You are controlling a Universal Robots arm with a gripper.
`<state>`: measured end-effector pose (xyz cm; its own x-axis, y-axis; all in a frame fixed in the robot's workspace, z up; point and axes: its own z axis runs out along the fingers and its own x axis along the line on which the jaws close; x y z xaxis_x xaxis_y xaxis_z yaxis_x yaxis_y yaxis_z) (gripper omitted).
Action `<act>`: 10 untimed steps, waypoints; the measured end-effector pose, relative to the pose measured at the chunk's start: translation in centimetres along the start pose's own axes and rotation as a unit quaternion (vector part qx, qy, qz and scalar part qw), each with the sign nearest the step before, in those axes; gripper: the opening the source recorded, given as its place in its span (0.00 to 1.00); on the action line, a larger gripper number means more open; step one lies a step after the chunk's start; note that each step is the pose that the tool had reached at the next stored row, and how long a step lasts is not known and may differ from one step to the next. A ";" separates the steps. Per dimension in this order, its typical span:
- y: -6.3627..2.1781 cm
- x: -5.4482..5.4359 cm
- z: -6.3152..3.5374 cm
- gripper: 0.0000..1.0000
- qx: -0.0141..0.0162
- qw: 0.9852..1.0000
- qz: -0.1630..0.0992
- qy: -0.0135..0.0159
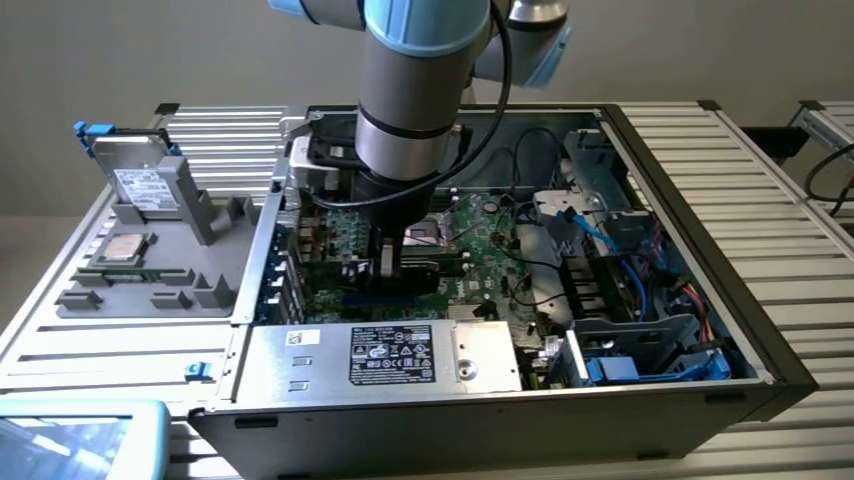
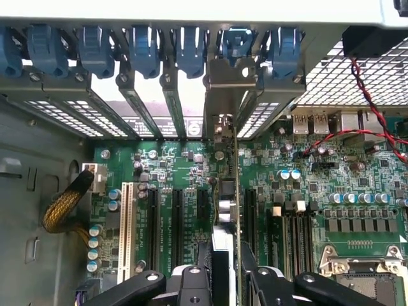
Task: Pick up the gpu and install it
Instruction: 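Insert the gpu into the slot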
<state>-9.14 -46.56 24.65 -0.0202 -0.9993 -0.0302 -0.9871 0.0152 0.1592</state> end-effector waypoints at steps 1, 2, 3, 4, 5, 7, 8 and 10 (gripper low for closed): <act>0.00 0.0 0.01 0.28 0.000 1.000 0.000 0.000; 0.00 0.0 0.01 0.28 0.000 1.000 0.000 0.000; -0.02 0.0 0.02 0.28 0.000 1.000 0.001 0.000; -0.03 0.0 0.03 0.28 0.000 1.000 0.002 0.000; -0.03 0.0 0.03 0.28 0.000 1.000 0.002 0.000; -0.04 0.0 0.05 0.28 0.000 1.000 0.003 0.000; -0.05 0.0 0.06 0.28 0.000 1.000 0.003 0.000; -0.05 -0.1 0.06 0.28 0.000 1.000 0.004 0.003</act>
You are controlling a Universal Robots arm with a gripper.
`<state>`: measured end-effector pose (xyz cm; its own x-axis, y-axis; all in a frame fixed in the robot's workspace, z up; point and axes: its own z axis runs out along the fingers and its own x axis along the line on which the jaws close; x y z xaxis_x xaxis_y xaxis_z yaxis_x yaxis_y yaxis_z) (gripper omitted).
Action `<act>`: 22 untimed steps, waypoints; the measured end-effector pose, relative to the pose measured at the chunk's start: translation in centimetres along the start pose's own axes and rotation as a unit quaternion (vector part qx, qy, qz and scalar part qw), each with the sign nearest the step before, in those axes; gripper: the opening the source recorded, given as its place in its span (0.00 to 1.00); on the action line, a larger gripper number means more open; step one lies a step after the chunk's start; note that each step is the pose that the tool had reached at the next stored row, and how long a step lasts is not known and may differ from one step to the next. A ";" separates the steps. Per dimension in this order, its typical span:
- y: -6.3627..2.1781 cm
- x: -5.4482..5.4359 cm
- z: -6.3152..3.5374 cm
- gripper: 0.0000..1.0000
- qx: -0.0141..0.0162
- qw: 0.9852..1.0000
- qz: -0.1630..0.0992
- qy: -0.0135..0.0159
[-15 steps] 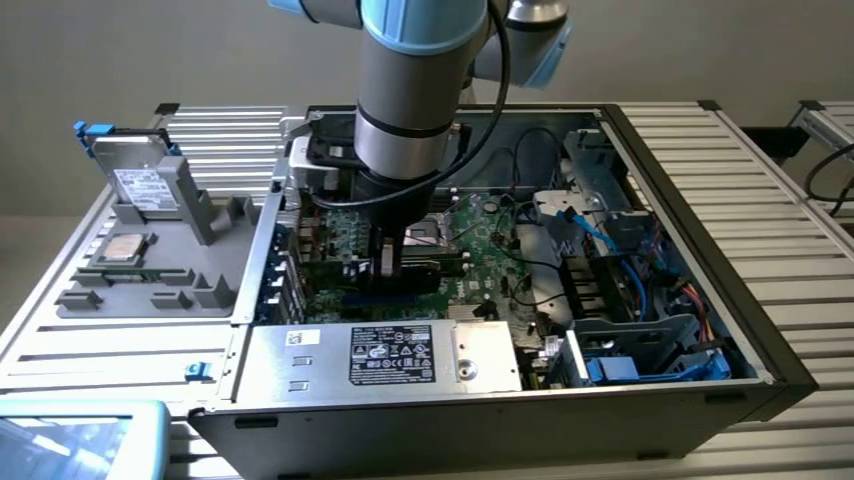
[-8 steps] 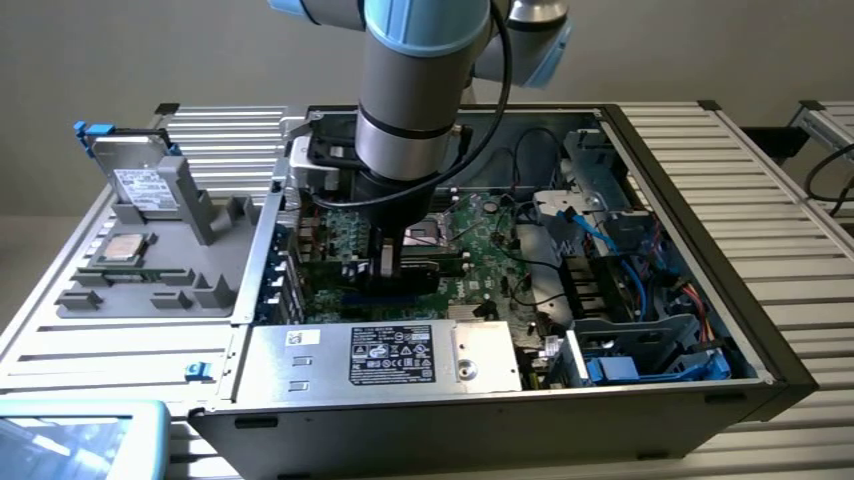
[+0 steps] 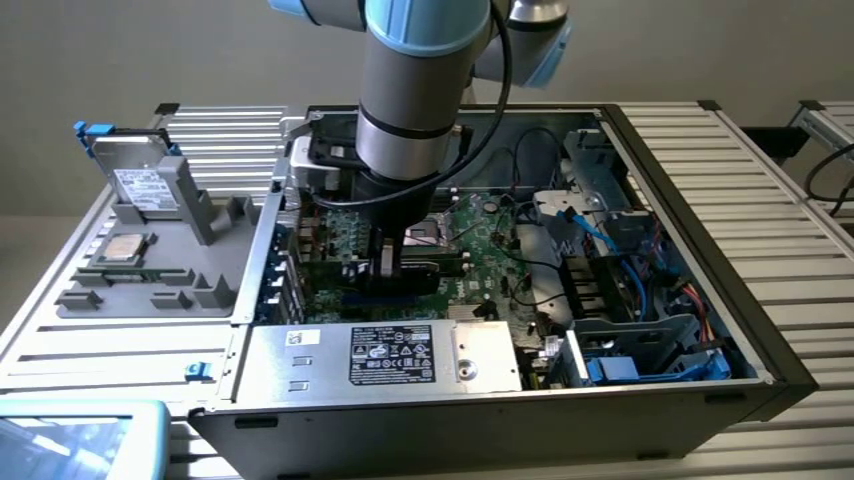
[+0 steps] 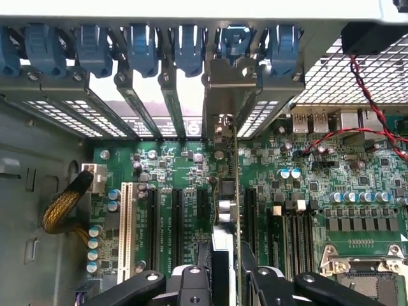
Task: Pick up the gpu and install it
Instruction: 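Insert the gpu into the slot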
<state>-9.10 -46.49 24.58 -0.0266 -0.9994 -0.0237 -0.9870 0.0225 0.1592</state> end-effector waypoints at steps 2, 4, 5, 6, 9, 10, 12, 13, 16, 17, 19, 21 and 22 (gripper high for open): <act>0.00 0.0 0.00 0.28 0.000 1.000 0.000 0.000; 0.00 0.0 0.00 0.28 0.000 1.000 0.000 0.000; 0.00 0.0 0.00 0.28 0.000 1.000 0.000 0.001; 0.00 0.0 0.00 0.28 0.000 1.000 0.000 0.001; 0.00 -0.1 0.00 0.28 0.000 1.000 0.001 0.003; 0.00 -0.2 0.00 0.28 0.000 1.000 0.001 0.004; 0.01 -0.3 0.00 0.28 0.000 1.000 0.001 0.005; 0.01 -0.4 0.01 0.28 0.000 1.000 0.001 0.005; 0.02 -0.5 0.01 0.28 0.000 1.000 0.001 0.006; 0.03 -0.5 0.02 0.28 0.000 1.000 0.001 0.006; 0.07 -0.5 0.10 0.28 0.000 1.000 0.001 0.006; 0.10 -0.5 0.12 0.28 0.000 1.000 0.001 0.007; 0.10 -0.5 0.12 0.28 0.000 1.000 0.001 0.007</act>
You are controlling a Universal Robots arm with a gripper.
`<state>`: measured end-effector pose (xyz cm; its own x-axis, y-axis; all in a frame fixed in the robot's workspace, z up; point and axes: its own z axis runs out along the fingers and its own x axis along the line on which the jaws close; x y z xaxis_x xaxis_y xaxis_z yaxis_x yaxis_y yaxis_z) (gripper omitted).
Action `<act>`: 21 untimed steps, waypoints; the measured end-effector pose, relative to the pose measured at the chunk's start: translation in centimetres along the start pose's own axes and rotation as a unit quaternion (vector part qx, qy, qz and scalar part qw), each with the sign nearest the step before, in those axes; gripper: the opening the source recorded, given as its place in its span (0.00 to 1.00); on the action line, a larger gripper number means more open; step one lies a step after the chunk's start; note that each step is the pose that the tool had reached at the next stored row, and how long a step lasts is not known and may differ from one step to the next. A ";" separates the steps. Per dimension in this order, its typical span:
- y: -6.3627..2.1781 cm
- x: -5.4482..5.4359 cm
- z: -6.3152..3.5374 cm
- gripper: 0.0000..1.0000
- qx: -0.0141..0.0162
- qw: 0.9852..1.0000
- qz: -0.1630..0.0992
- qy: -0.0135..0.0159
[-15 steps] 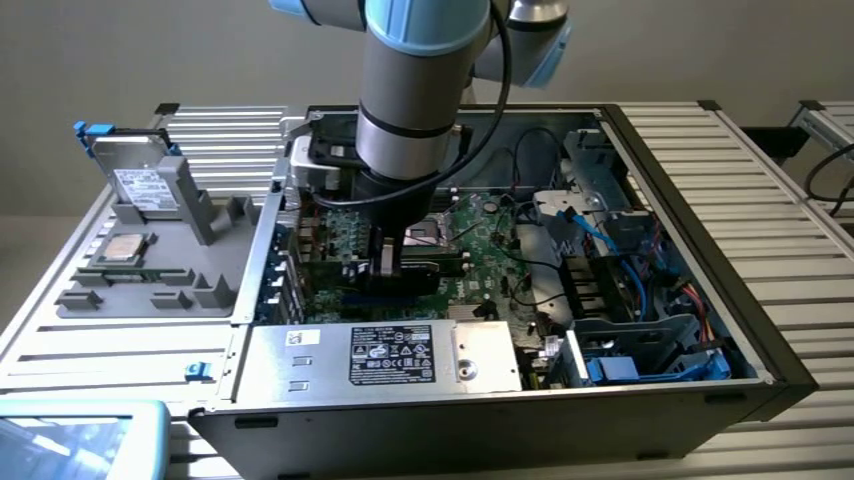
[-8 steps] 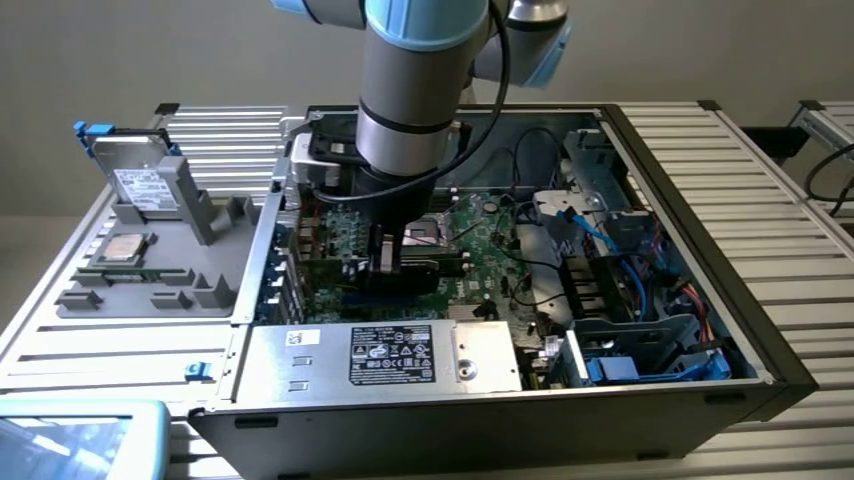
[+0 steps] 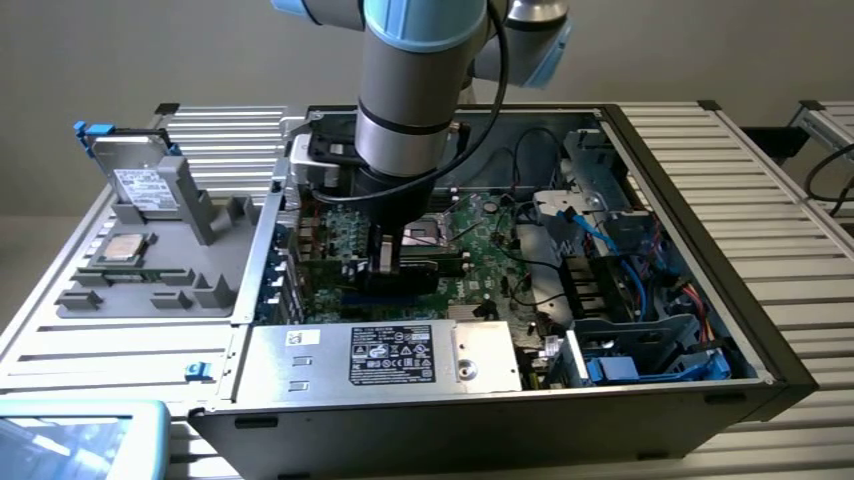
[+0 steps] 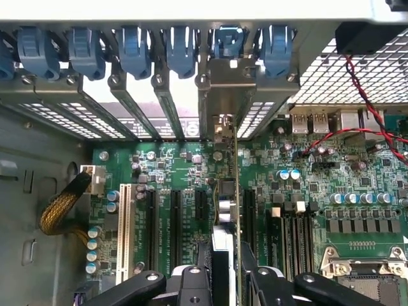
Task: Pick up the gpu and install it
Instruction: 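Insert the gpu into the slot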
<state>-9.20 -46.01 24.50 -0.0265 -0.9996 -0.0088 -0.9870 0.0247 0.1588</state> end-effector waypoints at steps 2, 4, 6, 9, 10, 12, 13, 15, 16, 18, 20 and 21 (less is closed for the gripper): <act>0.00 0.0 0.01 0.28 0.000 1.000 0.000 0.000; 0.00 0.0 0.02 0.28 0.000 1.000 0.000 0.000; 0.00 0.0 0.04 0.28 0.000 1.000 0.000 0.001; 0.00 0.0 0.06 0.28 0.000 1.000 0.000 0.002; 0.00 0.0 0.06 0.28 0.000 1.000 0.000 0.002; 0.00 0.0 0.09 0.28 0.000 1.000 0.000 0.002; 0.00 -0.1 0.10 0.28 0.000 1.000 0.000 0.002; 0.00 -0.1 0.10 0.28 0.000 1.000 0.000 0.002; 0.00 -0.1 0.10 0.28 0.000 1.000 0.000 0.002; 0.00 -0.1 0.09 0.28 0.000 1.000 0.000 0.002; 0.00 -0.1 0.09 0.28 0.000 1.000 0.000 0.002; 0.00 -0.1 0.09 0.28 0.000 1.000 0.000 0.002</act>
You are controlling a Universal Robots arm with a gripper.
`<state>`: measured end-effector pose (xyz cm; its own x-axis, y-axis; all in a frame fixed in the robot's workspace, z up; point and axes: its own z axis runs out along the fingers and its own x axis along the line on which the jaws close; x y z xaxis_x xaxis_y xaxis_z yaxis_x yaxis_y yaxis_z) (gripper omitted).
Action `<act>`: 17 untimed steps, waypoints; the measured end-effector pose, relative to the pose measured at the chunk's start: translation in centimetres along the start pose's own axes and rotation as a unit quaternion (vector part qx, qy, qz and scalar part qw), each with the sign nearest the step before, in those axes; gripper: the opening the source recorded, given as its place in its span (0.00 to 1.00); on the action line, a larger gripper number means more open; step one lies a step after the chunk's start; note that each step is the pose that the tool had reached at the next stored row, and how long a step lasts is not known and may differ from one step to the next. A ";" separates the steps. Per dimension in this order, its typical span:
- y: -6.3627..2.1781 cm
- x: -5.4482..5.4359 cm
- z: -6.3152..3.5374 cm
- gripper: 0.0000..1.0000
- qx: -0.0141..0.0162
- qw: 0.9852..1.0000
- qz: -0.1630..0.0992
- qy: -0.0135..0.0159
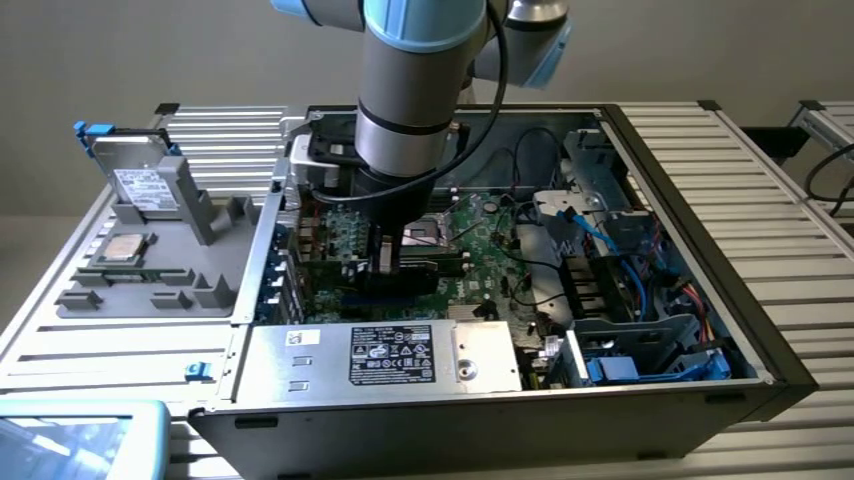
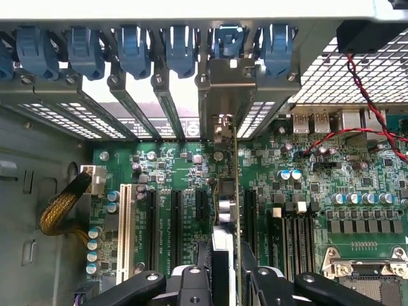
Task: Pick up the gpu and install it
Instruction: 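Insert the gpu into the slot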
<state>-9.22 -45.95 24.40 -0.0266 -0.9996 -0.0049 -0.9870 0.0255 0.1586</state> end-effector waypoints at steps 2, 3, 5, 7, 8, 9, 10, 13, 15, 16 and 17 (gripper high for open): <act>0.01 0.0 -0.01 0.28 -0.001 1.000 0.000 0.000; 0.00 0.0 -0.01 0.28 -0.002 1.000 0.000 0.000; 0.00 0.0 -0.01 0.28 -0.005 1.000 0.000 0.000; 0.00 0.0 0.00 0.28 -0.005 1.000 0.000 0.000; 0.00 0.0 0.00 0.28 -0.005 1.000 0.000 0.000; 0.00 0.0 0.00 0.28 -0.005 1.000 0.000 0.000; 0.00 0.0 0.00 0.28 -0.005 1.000 0.000 0.000; 0.00 0.0 0.01 0.28 -0.005 1.000 0.000 0.000; 0.00 0.0 0.02 0.28 -0.004 1.000 0.000 0.000; 0.00 0.0 0.03 0.28 -0.004 1.000 0.000 0.000; 0.00 0.0 0.03 0.28 -0.004 1.000 -0.001 0.000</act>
<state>-9.22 -45.95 24.37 -0.0251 -0.9997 -0.0044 -0.9857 0.0240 0.1670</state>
